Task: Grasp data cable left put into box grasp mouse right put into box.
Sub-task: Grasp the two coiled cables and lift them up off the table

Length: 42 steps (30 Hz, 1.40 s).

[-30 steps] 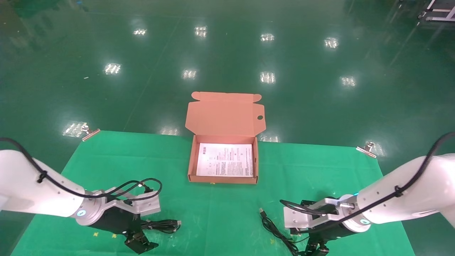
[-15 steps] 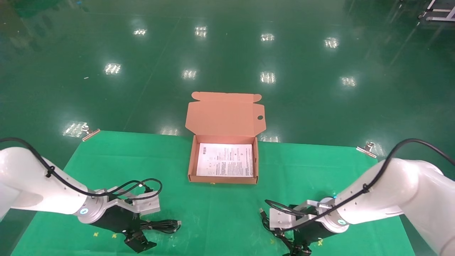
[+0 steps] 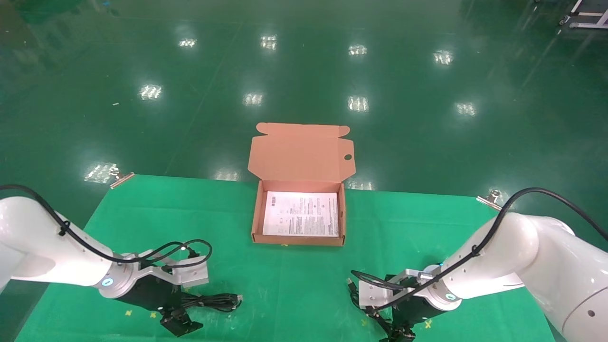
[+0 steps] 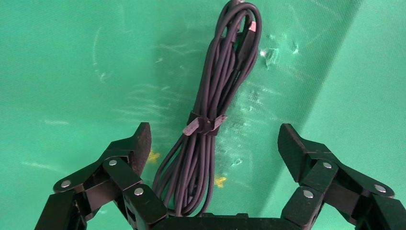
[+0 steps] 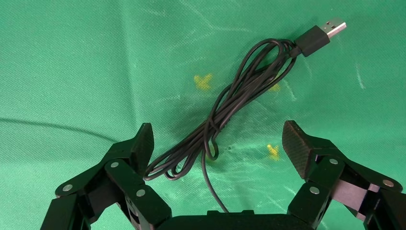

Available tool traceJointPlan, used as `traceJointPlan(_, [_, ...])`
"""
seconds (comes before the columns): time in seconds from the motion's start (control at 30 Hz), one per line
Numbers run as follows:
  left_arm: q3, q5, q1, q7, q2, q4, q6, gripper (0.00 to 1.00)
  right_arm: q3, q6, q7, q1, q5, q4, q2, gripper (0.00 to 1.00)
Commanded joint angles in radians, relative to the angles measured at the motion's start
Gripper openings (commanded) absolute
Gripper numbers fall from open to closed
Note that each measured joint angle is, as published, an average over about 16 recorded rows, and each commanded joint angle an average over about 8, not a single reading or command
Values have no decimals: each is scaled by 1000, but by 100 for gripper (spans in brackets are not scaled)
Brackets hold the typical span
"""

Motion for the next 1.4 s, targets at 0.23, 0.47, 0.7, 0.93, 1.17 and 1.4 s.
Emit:
traceJointPlan(0.23, [0,0,0,-2,-1,-3,0,0,0,-1,1,0,0,4,2,0])
traceJointPlan(0.47, [0,0,1,-4,-1,-9,2,0,1,-4,3,0,2,11,5,0])
traceJointPlan(0.7, [0,0,1,-5,-2,-13,4,0,1,-6,4,0,3,15,7,0])
traceJointPlan(0.93, [-1,0,2,-6,-2,-15,4,0,2,-7,5,0,4,17,8,0])
traceJointPlan(1.17, [-1,0,2,-6,-2,-16,5,0,2,-7,5,0,4,18,9,0])
traceJointPlan(1.4, [-1,-1,1,-6,-2,-16,6,0,5,-5,5,4,6,20,12,0])
